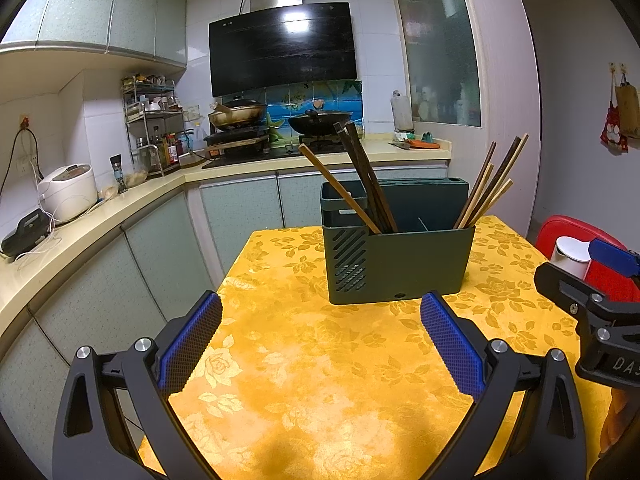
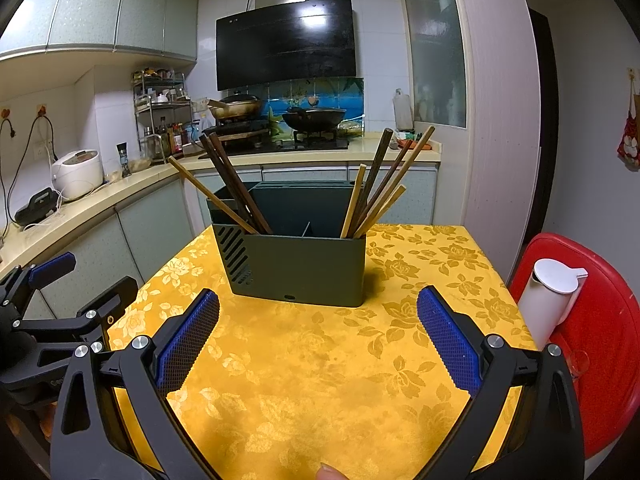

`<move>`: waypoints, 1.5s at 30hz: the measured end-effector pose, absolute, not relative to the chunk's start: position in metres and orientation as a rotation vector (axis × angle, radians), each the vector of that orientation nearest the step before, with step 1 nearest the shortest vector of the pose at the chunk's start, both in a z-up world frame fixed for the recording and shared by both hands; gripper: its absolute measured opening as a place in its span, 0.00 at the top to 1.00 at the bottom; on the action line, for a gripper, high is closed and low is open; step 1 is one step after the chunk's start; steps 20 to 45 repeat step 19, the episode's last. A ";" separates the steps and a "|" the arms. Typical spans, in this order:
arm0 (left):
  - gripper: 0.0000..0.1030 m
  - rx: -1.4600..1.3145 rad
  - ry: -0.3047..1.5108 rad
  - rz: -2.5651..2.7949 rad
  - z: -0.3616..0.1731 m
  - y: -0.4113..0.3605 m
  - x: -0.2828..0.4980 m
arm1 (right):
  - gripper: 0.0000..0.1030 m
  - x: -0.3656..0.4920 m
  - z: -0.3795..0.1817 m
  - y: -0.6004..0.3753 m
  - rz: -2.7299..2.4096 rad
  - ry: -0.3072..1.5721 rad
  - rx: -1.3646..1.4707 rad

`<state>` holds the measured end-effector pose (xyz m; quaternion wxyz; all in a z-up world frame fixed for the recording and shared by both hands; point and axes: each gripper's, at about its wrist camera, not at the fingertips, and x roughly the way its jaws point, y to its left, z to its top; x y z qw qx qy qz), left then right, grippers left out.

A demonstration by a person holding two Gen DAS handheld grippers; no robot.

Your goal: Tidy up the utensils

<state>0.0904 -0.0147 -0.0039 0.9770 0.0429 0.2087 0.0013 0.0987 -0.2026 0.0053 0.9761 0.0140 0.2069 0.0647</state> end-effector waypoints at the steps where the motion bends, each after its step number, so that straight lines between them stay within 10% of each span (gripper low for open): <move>1: 0.07 0.086 0.418 0.000 -0.004 -0.014 0.090 | 0.06 0.098 0.003 -0.203 0.130 0.419 0.028; 45: 0.07 0.058 0.441 0.011 -0.002 -0.007 0.094 | 0.06 0.098 0.001 -0.207 0.124 0.444 0.042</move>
